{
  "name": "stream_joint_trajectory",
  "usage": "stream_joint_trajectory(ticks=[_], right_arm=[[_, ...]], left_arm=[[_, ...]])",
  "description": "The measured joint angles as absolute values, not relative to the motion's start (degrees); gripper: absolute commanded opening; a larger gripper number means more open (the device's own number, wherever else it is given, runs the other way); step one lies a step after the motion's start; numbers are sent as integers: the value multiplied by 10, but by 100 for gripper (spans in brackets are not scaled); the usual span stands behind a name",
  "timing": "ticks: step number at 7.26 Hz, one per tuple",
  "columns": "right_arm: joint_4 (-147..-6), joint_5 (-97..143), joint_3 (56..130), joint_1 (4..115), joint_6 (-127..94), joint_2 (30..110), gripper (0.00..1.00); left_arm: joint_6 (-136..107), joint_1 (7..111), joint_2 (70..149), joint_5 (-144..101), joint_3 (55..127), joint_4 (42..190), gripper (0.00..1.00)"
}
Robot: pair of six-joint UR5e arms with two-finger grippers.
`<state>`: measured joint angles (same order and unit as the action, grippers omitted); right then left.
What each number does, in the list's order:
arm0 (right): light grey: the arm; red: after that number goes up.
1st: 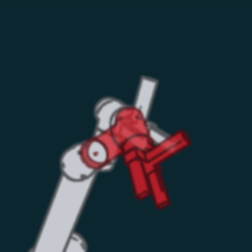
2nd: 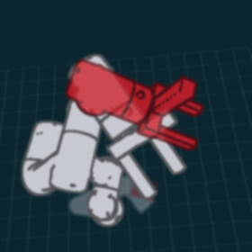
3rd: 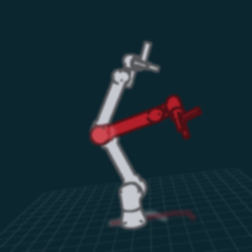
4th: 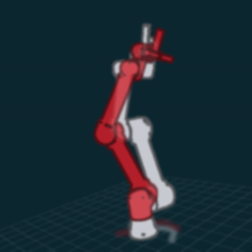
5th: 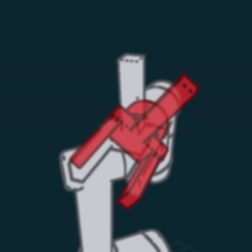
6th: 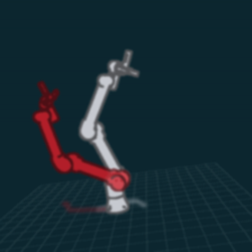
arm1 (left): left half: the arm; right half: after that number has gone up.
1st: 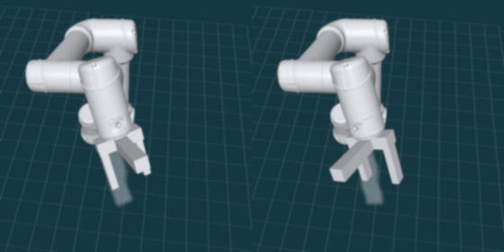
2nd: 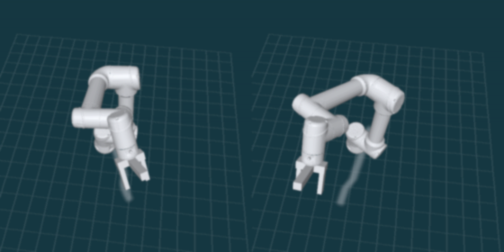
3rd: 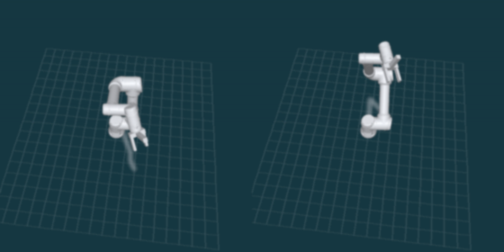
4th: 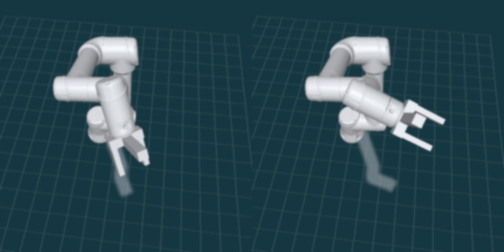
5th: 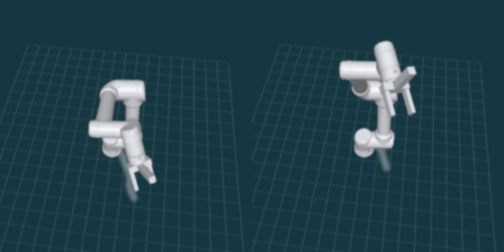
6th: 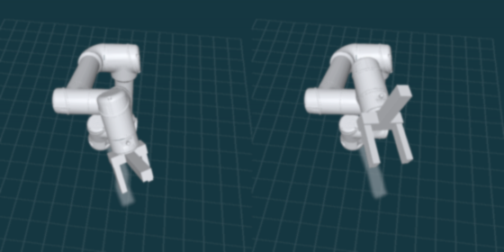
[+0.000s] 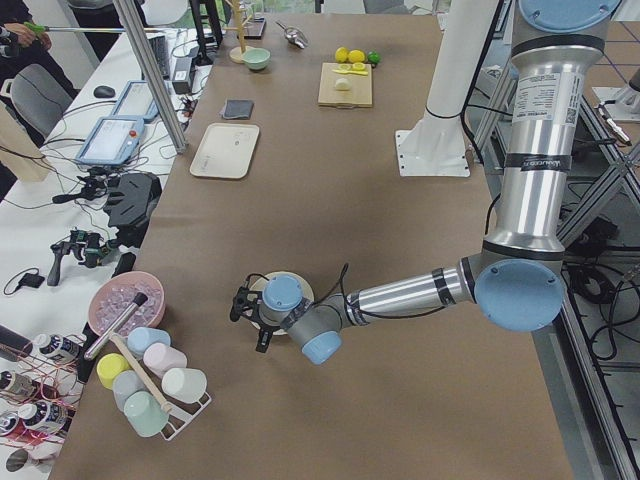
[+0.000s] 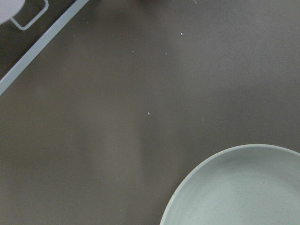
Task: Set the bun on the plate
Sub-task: 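Reach the left gripper to the white plate and grasp its rim, then lift the white plate with the left gripper and lower it mid-table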
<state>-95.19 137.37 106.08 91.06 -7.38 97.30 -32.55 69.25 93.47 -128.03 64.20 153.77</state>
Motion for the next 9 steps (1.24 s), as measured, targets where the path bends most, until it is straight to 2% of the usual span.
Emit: stream_joint_trajectory(ticks=[1,6,9], right_arm=[[-952,1374,1062,911,-74,973,100],[-952,1373,1064,911,-71,972,100],[-952,1374,1065,911,-71,970,100]], left_arm=[[-324,690,933,-1281,641,1538,0],[-321,693,933,-1321,651,1527,0],[-320,759,971,-1416,692,1415,0]])
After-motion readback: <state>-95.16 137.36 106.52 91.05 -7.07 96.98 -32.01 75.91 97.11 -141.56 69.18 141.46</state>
